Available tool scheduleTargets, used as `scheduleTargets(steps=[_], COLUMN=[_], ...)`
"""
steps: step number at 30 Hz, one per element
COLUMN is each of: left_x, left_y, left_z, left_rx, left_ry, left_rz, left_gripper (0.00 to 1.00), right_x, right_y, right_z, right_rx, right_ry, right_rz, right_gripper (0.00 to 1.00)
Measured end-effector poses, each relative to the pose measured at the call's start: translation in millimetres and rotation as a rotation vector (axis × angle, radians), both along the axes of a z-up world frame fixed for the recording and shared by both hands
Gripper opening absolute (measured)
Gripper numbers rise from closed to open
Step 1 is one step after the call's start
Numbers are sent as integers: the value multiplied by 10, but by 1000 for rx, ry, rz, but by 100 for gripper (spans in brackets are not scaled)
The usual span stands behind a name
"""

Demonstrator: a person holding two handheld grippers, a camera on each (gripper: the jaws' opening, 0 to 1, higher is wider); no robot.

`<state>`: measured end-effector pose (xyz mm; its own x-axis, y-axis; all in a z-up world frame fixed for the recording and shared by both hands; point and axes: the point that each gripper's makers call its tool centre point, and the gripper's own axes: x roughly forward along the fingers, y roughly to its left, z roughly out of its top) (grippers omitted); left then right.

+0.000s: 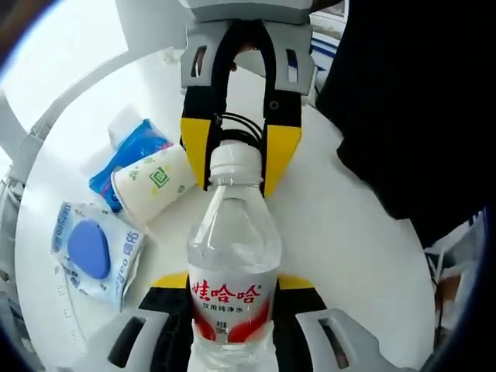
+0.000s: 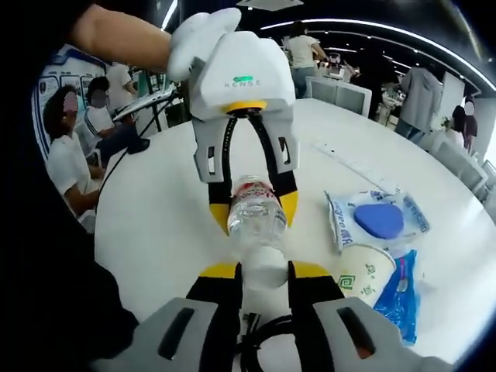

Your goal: Arrange the tabletop items into an orderly group along one side of the table until the central work area is clear of visible clutter.

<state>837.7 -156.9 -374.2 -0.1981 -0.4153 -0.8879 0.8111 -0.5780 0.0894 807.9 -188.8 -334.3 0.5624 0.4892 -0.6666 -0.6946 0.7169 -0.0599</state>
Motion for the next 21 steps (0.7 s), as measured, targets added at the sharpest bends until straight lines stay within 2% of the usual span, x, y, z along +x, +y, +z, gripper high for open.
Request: scheduleTargets(steps=[9, 21], left_x=[31, 24], left_y=[3, 154], left_z=[221, 347], left_rx=[-74, -142], left_ry=[-11, 6], left_rz=[53, 122], left_gripper=[36, 36], right_x=[59, 98], right_y=[59, 310], right_z=[351, 660], right_rx=[-32, -9], right_ry=[-93, -152], right_rz=[49, 123], right_gripper=[19, 19])
